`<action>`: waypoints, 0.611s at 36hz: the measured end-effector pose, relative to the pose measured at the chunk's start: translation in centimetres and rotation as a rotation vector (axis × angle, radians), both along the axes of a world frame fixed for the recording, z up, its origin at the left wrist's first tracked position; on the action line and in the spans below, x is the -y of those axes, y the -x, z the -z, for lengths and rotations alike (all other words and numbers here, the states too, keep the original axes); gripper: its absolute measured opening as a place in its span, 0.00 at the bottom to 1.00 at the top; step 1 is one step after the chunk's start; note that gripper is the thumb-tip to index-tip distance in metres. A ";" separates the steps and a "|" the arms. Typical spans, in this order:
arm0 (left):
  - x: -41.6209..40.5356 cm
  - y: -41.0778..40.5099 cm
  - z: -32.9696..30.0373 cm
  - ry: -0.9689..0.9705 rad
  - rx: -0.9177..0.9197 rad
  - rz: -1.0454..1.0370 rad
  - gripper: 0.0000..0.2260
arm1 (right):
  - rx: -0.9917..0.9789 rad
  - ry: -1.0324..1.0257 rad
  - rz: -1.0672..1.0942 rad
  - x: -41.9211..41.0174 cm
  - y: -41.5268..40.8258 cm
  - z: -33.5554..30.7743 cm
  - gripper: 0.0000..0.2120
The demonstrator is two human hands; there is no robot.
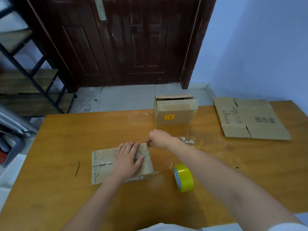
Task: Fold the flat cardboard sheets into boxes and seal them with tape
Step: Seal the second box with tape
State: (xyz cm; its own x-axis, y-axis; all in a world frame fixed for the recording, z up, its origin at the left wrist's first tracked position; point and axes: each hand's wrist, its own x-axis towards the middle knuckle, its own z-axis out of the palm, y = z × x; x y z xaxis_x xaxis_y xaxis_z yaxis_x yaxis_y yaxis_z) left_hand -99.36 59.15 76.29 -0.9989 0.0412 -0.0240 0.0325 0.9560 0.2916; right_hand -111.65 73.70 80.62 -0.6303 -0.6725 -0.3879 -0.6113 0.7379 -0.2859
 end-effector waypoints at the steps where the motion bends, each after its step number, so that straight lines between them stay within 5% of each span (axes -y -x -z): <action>1: 0.0 0.0 0.0 -0.005 -0.003 0.000 0.33 | 0.008 0.014 0.026 0.0 0.0 0.0 0.10; 22: -0.1 0.1 0.0 0.027 -0.006 -0.006 0.31 | 0.119 0.435 0.466 -1.5 -4.8 3.9 0.08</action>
